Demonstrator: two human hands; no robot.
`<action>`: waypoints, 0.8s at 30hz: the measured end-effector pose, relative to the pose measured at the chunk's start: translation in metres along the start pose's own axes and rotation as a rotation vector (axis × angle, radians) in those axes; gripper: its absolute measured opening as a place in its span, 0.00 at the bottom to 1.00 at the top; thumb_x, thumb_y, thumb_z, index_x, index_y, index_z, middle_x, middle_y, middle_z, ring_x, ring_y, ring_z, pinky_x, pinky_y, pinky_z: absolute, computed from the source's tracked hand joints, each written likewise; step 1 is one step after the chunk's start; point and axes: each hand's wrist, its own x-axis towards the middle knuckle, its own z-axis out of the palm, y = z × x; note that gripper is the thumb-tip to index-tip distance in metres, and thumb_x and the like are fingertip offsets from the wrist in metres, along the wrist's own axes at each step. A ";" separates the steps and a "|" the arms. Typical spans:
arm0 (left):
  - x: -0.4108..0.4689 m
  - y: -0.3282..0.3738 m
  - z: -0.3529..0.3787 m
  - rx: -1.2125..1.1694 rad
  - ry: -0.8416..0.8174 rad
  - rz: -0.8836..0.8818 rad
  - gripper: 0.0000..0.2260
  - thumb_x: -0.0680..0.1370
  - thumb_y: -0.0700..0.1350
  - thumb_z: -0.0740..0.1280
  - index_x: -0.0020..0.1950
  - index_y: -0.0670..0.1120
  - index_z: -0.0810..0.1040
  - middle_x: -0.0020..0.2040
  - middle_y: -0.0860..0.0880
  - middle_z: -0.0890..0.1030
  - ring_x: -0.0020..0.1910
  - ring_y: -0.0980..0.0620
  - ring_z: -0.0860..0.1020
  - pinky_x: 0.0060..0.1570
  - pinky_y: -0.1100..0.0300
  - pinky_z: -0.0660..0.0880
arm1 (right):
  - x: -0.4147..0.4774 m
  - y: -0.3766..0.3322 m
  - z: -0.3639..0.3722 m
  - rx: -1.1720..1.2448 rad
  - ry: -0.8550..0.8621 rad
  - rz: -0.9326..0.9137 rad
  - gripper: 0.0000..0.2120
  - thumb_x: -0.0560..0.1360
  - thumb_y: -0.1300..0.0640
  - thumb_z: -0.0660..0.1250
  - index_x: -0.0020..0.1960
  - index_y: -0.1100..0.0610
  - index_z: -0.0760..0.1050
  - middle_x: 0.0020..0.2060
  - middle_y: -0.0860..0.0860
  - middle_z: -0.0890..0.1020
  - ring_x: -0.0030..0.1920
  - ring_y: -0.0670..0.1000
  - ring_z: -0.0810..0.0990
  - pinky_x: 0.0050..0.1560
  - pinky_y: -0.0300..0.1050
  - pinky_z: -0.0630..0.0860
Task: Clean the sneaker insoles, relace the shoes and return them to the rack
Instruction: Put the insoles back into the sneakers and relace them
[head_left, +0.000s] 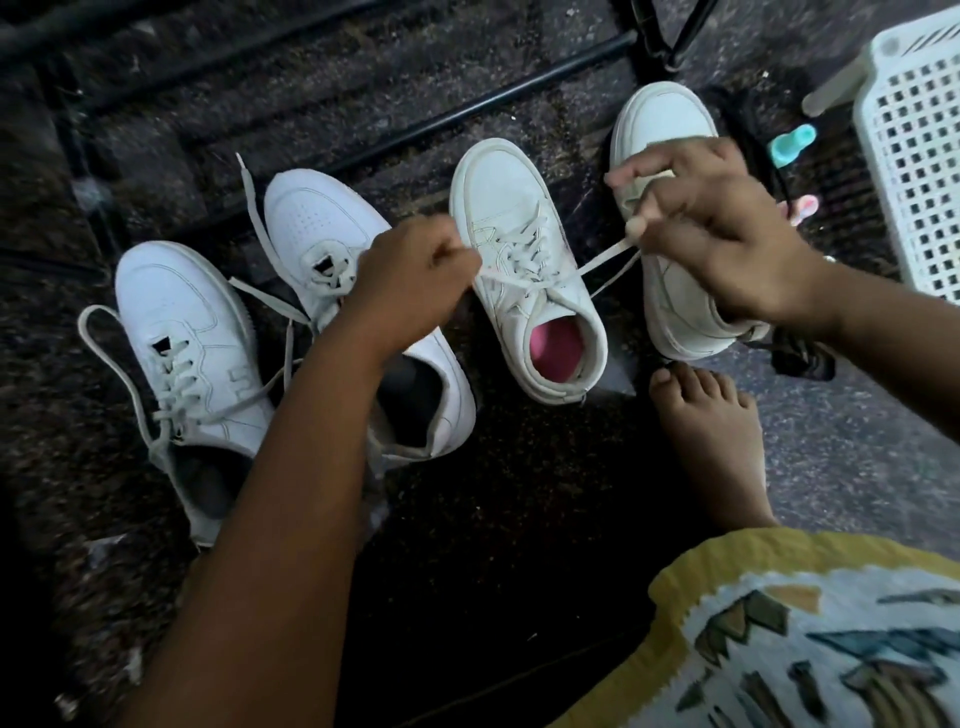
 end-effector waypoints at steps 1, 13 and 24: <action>-0.001 0.004 0.000 -0.256 -0.013 -0.011 0.08 0.75 0.45 0.61 0.38 0.44 0.73 0.46 0.40 0.79 0.43 0.51 0.73 0.46 0.56 0.68 | -0.004 -0.001 0.002 0.169 -0.020 0.070 0.12 0.76 0.54 0.61 0.40 0.62 0.73 0.59 0.55 0.77 0.59 0.52 0.72 0.59 0.41 0.64; -0.012 0.040 0.030 -1.450 0.011 -0.099 0.16 0.81 0.42 0.58 0.34 0.42 0.74 0.31 0.48 0.76 0.32 0.52 0.75 0.38 0.58 0.77 | 0.004 -0.036 0.044 1.139 0.020 0.360 0.07 0.79 0.63 0.58 0.51 0.59 0.74 0.43 0.52 0.79 0.38 0.48 0.78 0.41 0.39 0.77; -0.010 0.046 0.012 -1.146 0.008 0.139 0.12 0.82 0.43 0.58 0.40 0.42 0.73 0.37 0.47 0.75 0.32 0.54 0.75 0.44 0.54 0.75 | 0.013 -0.051 0.035 1.137 0.070 0.250 0.08 0.80 0.63 0.58 0.51 0.58 0.77 0.46 0.54 0.81 0.40 0.49 0.79 0.46 0.40 0.76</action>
